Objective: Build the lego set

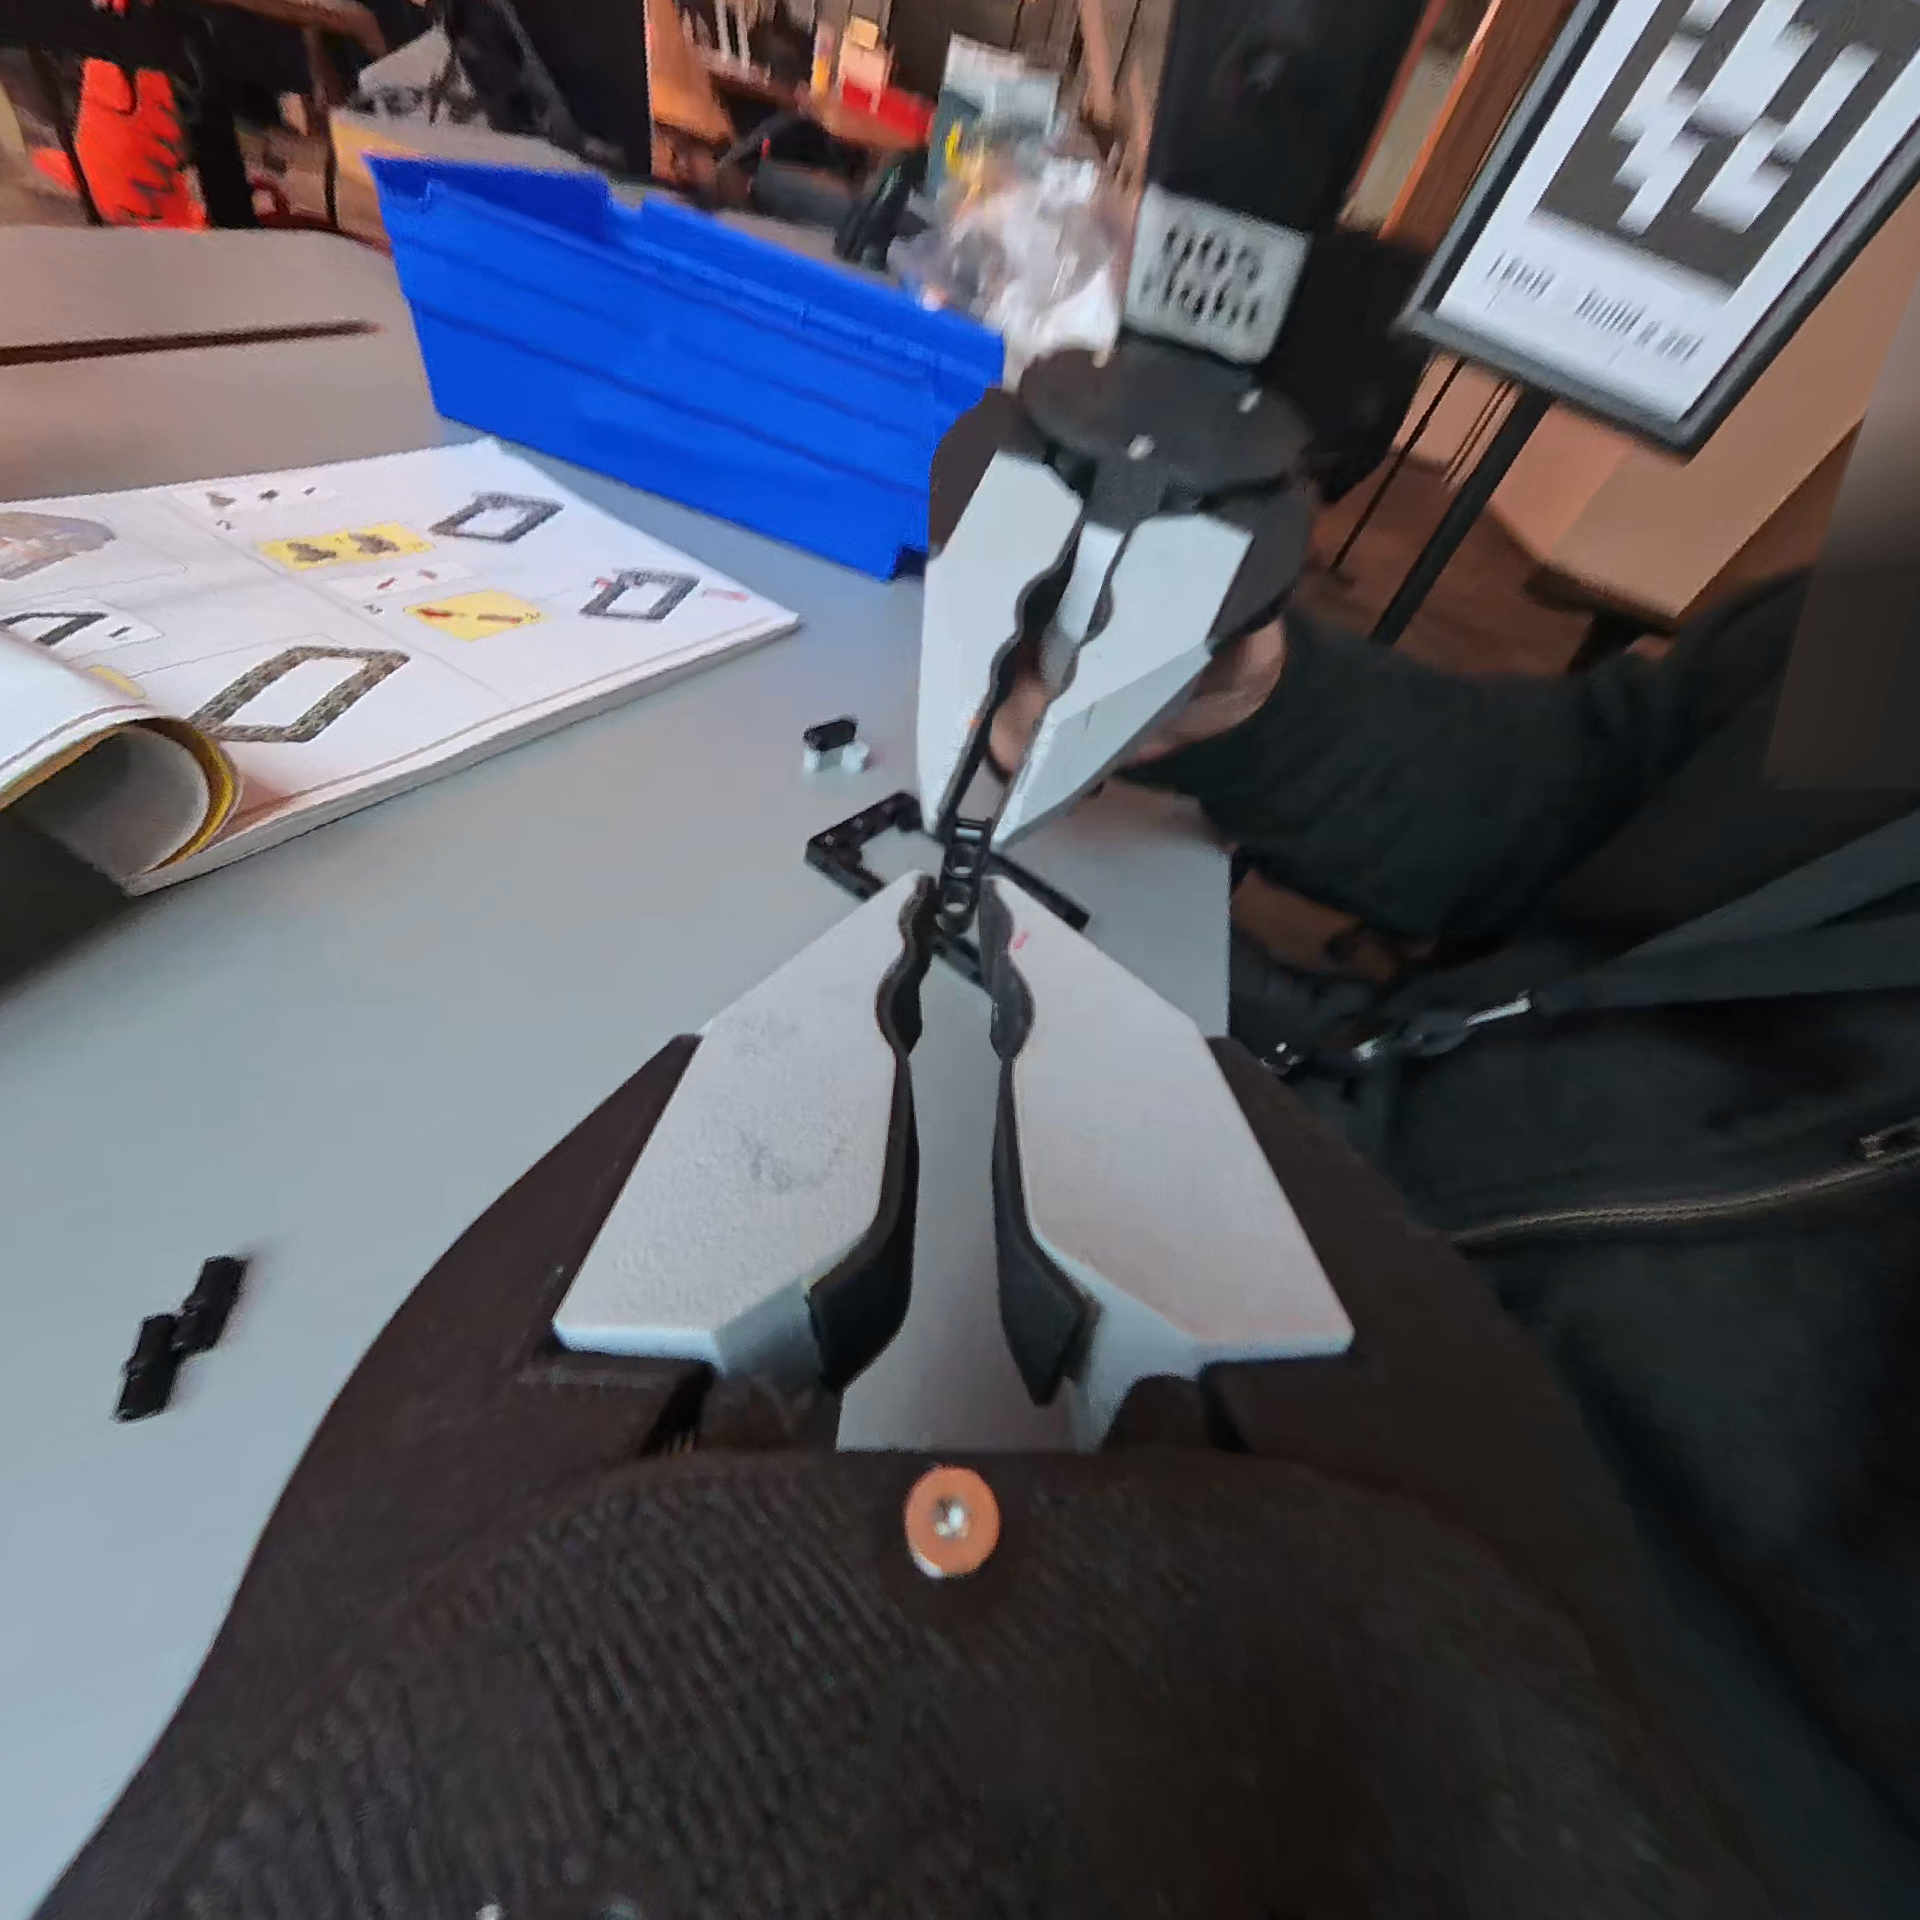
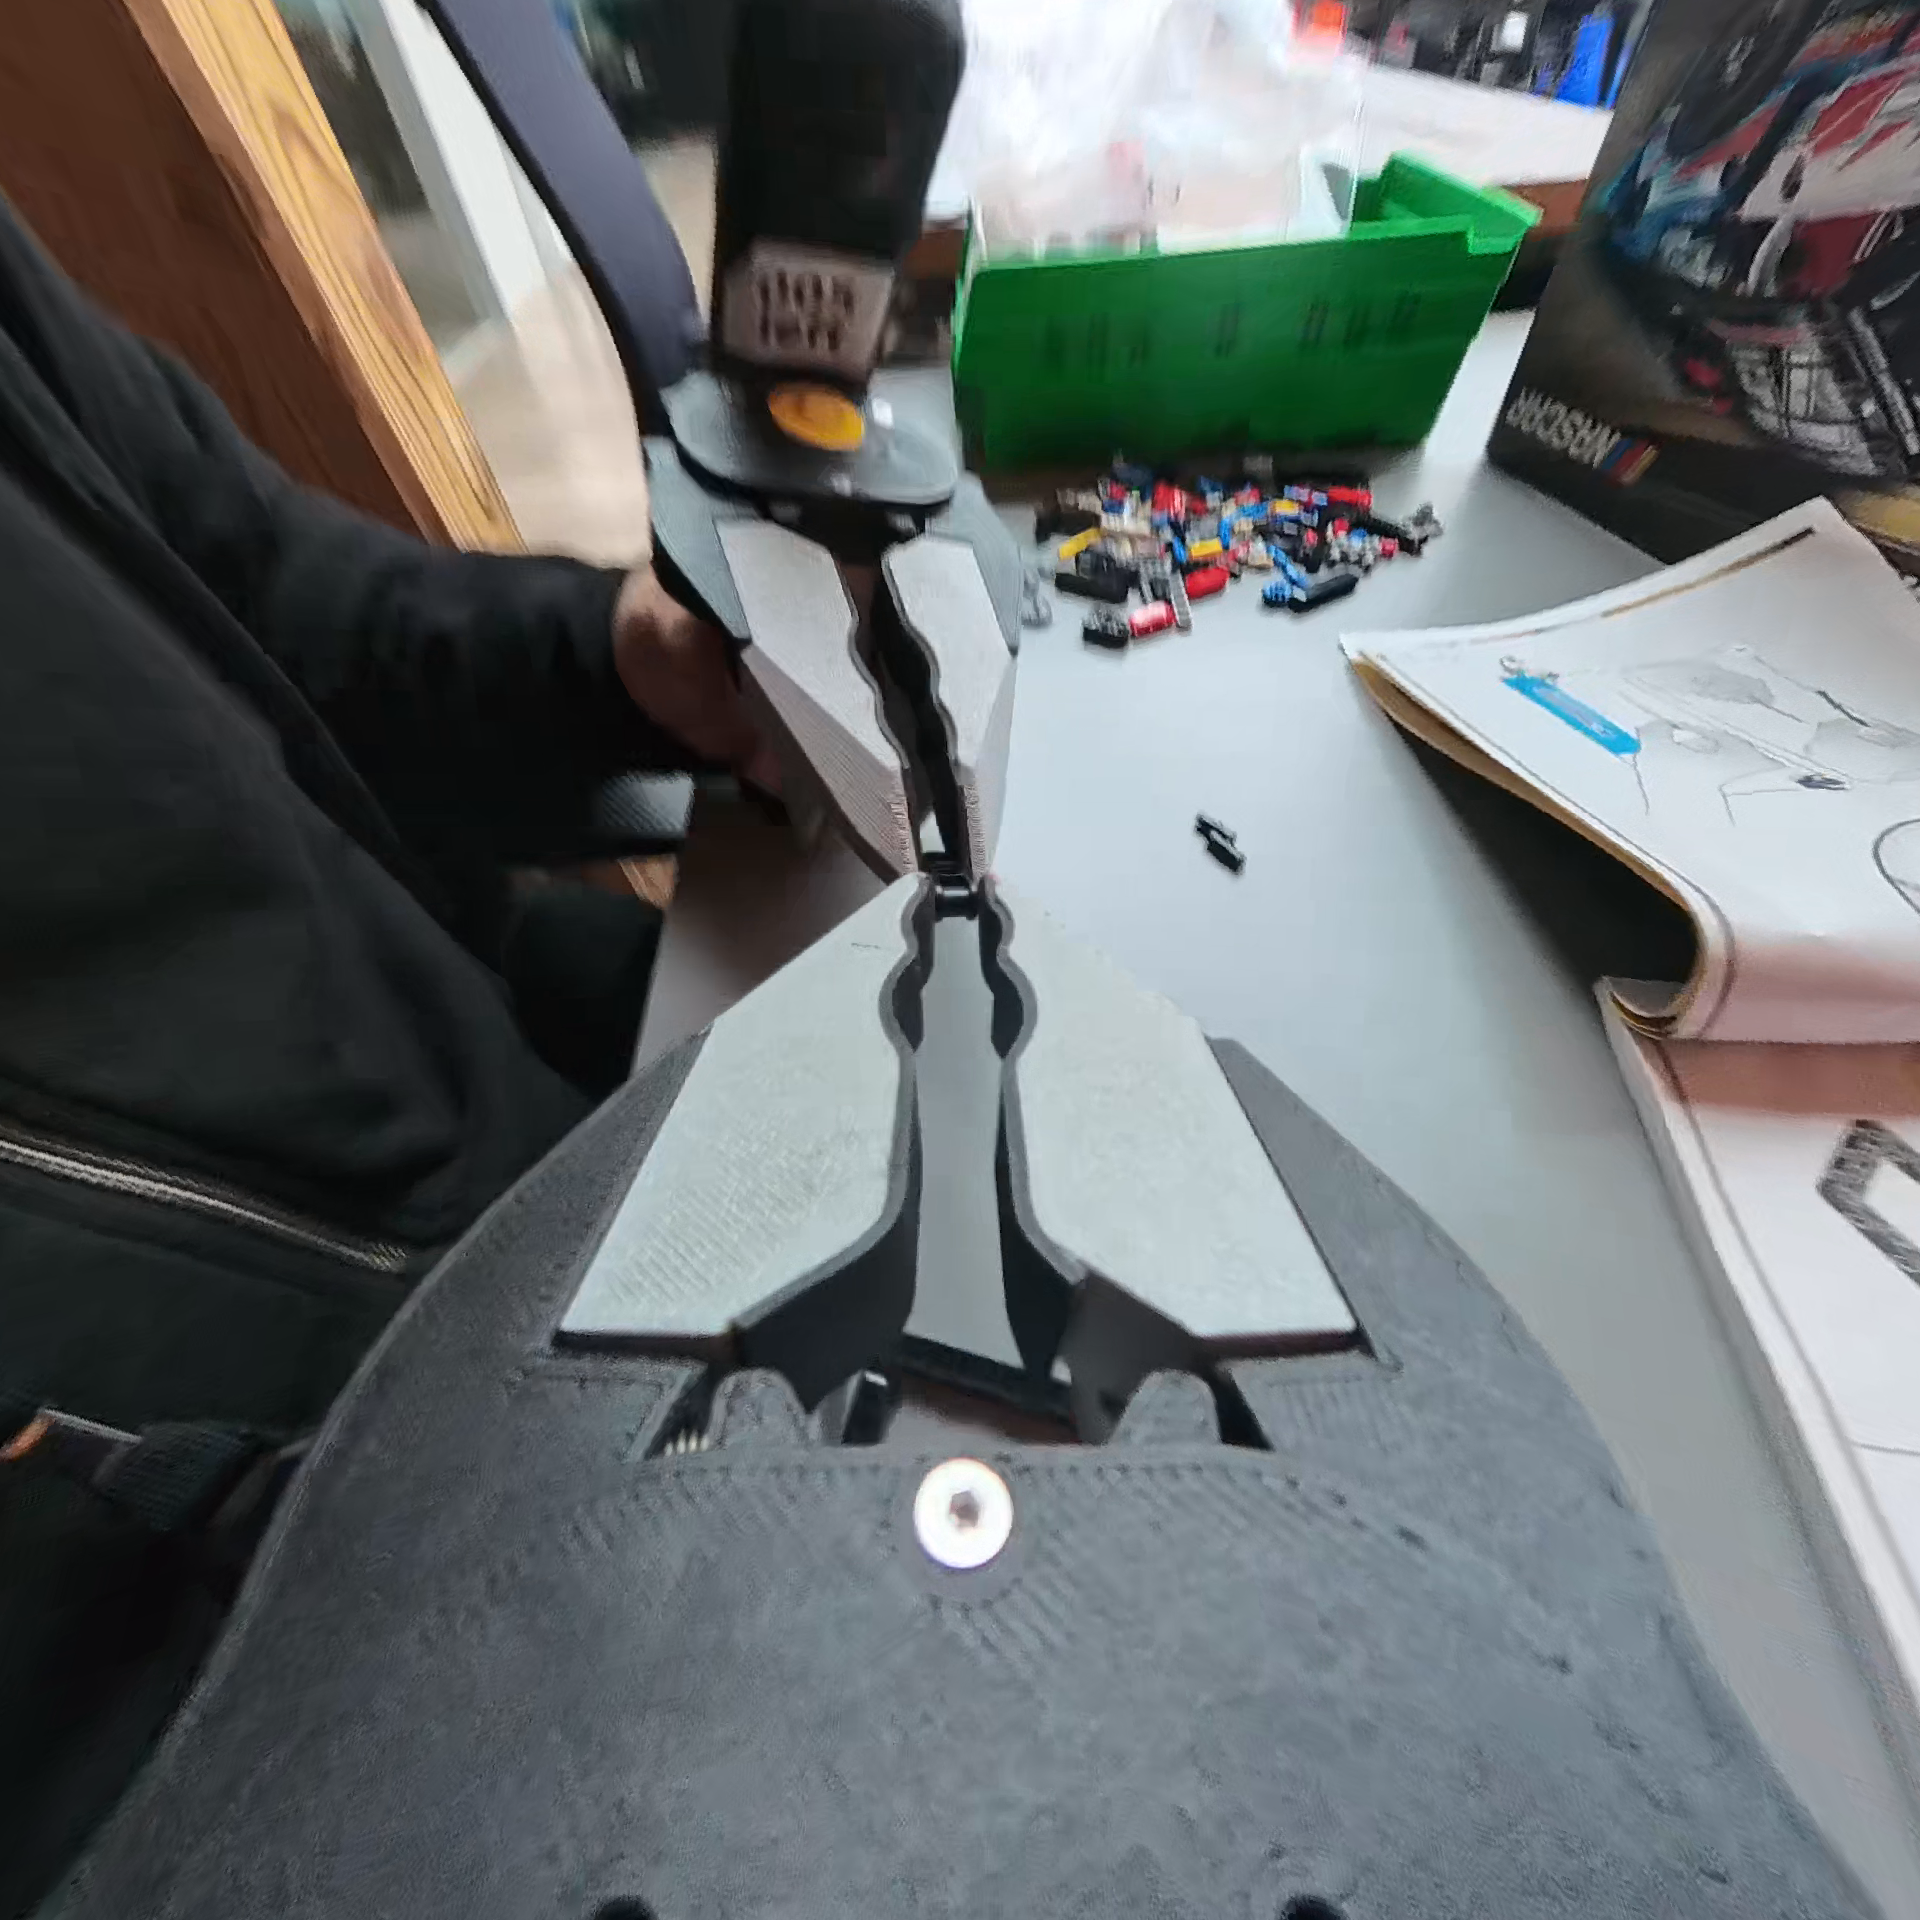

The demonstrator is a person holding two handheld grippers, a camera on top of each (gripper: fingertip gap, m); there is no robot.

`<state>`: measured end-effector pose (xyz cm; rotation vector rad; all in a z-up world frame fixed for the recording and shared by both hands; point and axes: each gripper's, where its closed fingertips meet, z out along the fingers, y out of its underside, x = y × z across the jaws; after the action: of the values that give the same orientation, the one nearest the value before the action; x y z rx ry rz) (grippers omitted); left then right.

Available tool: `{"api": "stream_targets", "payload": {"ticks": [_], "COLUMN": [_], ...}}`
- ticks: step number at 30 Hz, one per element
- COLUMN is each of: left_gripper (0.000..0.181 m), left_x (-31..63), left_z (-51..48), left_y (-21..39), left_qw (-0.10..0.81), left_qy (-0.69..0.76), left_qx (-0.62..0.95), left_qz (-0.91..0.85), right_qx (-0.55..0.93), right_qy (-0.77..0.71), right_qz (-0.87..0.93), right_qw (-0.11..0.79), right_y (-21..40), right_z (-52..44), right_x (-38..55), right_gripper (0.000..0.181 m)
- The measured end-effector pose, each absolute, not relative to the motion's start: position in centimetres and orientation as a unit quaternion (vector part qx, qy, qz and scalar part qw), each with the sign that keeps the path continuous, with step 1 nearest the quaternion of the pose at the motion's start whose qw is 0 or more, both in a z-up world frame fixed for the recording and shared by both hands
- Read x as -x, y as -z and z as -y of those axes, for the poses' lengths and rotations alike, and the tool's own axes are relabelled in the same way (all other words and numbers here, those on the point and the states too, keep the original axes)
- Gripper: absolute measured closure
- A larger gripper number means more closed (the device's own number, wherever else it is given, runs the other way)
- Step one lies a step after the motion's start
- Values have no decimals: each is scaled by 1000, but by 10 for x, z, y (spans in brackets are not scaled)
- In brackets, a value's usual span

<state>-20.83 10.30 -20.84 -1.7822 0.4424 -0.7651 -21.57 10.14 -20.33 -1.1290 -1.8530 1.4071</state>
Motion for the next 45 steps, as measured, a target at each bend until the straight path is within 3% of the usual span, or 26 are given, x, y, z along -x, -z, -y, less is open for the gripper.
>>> {"api": "stream_targets", "payload": {"ticks": [7,12,16,28,30,32,39,45], "left_gripper": [176,175,176,176,172,153,159,166], "left_x": [217,213,211,214,233,268,297,320], "left_z": [-98,-98,-99,-102,-101,-95,-78,-75], "left_y": [183,178,180,192,213,227,280,274], "left_qw": [587,595,594,558,514,495,400,434], "left_qy": [383,401,403,413,345,233,131,110], "left_qx": [697,681,680,709,772,820,876,868], "left_qz": [-152,-148,-146,-124,-143,-169,-237,-215], "right_qx": [429,421,415,441,463,489,519,510], "right_qy": [-629,-628,-630,-627,-600,-551,-344,-179], "right_qz": [603,606,606,596,605,628,764,836], "right_qw": [237,246,251,238,244,249,171,93], "right_y": [180,177,176,182,187,194,237,265], "right_z": [-108,-100,-96,-98,-104,-114,-106,-102], "right_x": [211,216,219,228,232,235,252,262], "right_gripper": [162,163,177,177,177,177,176,176]}}
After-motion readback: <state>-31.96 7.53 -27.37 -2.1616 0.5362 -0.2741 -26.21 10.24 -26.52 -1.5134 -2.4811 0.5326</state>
